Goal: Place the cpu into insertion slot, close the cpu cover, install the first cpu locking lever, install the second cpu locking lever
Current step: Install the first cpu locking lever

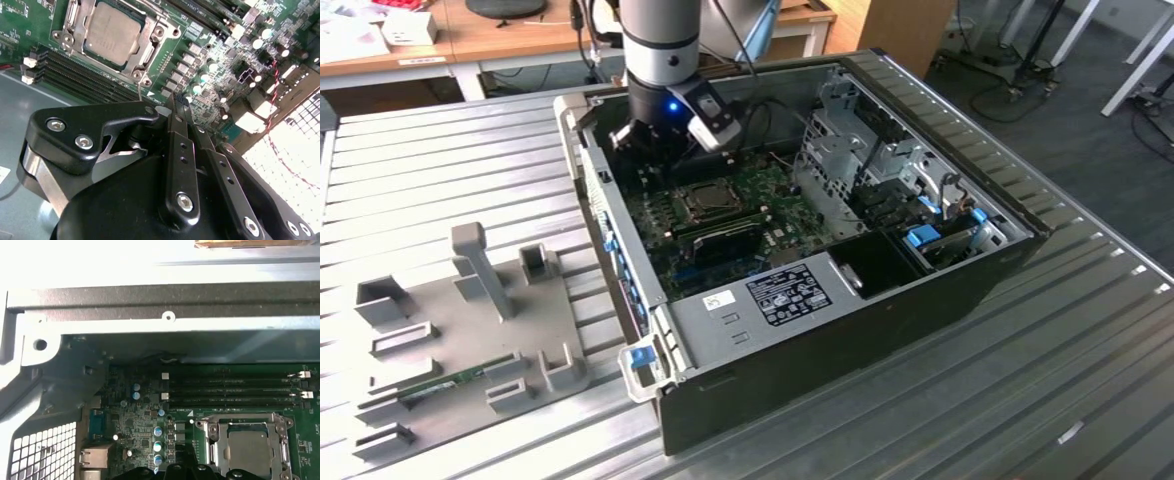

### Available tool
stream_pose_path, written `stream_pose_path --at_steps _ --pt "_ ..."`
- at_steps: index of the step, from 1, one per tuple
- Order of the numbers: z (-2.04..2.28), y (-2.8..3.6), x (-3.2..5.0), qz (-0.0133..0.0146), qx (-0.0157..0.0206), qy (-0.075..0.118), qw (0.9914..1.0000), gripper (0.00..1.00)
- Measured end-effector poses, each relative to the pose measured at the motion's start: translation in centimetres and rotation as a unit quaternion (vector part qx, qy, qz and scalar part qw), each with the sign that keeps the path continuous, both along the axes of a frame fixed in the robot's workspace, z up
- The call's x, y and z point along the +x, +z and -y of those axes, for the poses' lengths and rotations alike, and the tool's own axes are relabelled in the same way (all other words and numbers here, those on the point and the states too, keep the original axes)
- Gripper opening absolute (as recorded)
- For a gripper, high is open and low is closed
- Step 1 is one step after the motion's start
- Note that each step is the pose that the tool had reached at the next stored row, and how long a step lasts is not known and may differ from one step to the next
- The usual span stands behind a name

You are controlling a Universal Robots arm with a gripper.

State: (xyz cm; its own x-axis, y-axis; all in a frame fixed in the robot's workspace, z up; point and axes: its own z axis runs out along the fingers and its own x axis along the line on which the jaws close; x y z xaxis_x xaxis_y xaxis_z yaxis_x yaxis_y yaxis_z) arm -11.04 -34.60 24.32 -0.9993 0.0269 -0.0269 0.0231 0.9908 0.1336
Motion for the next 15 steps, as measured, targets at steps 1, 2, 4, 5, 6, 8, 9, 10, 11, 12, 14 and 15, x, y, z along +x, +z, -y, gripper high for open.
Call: stream_pose_path --at_steps 1,2,4,5,6,8,9,10,11,12,14,15 --pt "-0.10 0.00 0.00 0.0000 0.0000 0.000 1.00000 0.10" --pt "-0.19 0.00 -0.01 0.0000 0.0000 0.000 1.00000 0.10" --pt "-0.42 -0.01 -0.03 0.0000 0.0000 0.000 1.00000 0.10" --pt "-0.54 -0.01 -0.06 0.0000 0.0000 0.000 1.00000 0.10" --pt "-0.64 -0.01 -0.10 0.0000 0.0000 -0.001 1.00000 0.10" --pt "-0.83 -0.02 -0.22 0.0001 0.0000 -0.001 1.00000 0.10" --pt "-0.93 -0.02 -0.28 0.0002 0.0000 -0.001 1.00000 0.10" --pt "-1.01 -0.02 -0.33 0.0003 0.0000 -0.001 1.00000 0.10" --pt "-1.05 -0.02 -0.34 0.0004 0.0000 -0.002 1.00000 0.10" --pt "-1.09 -0.02 -0.34 0.0004 0.0000 -0.003 1.00000 0.10" --pt "-1.15 0.02 -0.35 0.0009 -0.0001 -0.003 0.99999 0.10" --pt "-1.18 0.05 -0.35 0.0013 0.0000 -0.004 0.99999 0.10"
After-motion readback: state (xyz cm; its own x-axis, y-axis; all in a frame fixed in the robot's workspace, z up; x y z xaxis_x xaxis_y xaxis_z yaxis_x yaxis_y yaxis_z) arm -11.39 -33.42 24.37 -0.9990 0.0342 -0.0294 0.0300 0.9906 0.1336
